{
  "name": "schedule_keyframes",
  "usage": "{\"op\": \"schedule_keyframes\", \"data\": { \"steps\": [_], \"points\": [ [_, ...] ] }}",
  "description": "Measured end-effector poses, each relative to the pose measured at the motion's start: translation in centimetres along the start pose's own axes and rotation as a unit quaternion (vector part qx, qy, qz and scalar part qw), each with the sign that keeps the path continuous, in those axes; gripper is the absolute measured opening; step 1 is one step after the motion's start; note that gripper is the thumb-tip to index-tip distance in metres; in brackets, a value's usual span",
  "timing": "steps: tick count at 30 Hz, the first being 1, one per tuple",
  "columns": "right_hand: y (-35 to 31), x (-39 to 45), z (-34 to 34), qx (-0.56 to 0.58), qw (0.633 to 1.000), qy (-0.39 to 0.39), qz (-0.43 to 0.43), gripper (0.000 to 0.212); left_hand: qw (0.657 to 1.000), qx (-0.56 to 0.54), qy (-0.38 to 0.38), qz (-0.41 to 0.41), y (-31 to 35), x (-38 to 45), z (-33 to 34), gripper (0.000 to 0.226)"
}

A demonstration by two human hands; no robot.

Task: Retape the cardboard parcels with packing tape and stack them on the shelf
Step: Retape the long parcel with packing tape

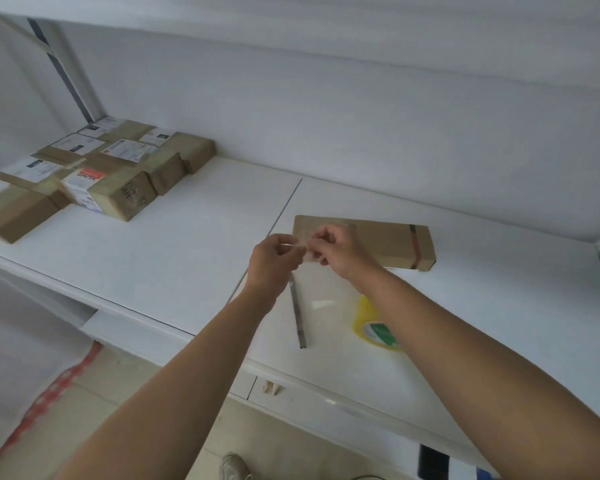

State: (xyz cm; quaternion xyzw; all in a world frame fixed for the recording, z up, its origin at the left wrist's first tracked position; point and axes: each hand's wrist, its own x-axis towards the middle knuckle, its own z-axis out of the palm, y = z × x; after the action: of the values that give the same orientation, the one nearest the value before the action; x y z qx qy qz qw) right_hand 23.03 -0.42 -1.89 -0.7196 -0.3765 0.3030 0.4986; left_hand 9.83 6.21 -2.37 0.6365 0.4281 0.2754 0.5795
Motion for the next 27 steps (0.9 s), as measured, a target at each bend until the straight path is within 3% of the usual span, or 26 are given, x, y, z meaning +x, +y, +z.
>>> {"op": "schedule_keyframes", "data": {
  "steps": [3, 6, 8, 10, 13, 16, 22, 27],
  "points": [
    [0.9, 0.7, -0.2, -0.030, 0.995, 0.096, 0.016, 0.019, 0.999, 0.001, -0.032, -0.023, 0.3, 2.2, 1.0, 0.030],
    [1.5, 1.4, -0.9, -0.053, 0.984, 0.161, 0.051, 0.013, 0.990, 0.136, -0.017, 0.026, 0.6, 4.7, 1.1, 0.038],
    [1.8, 1.8, -1.5, -0.042, 0.978, 0.184, 0.087, 0.011, 0.953, 0.278, -0.060, 0.105, 0.3, 6.1, 1.2, 0.039],
    [2.0, 2.2, -1.9, -0.042, 0.972, 0.197, 0.123, 0.013, 0.891, 0.394, -0.134, 0.181, -0.4, 7.1, 1.5, 0.041],
    [2.2, 3.2, -2.3, -0.070, 0.966, 0.191, 0.158, 0.024, 0.853, 0.448, -0.159, 0.214, -1.9, 8.0, 1.8, 0.046],
    [2.3, 4.5, -2.4, -0.094, 0.965, 0.162, 0.184, 0.035, 0.844, 0.459, -0.133, 0.243, -2.6, 8.1, 2.1, 0.040],
    [2.6, 6.1, -2.2, -0.151, 0.964, 0.118, 0.184, 0.016, 0.861, 0.432, -0.132, 0.233, -3.1, 8.1, 2.2, 0.028],
    [2.4, 7.0, -1.9, -0.193, 0.958, 0.130, 0.168, 0.024, 0.875, 0.414, -0.129, 0.215, -2.6, 7.9, 2.4, 0.033]
  ]
}}
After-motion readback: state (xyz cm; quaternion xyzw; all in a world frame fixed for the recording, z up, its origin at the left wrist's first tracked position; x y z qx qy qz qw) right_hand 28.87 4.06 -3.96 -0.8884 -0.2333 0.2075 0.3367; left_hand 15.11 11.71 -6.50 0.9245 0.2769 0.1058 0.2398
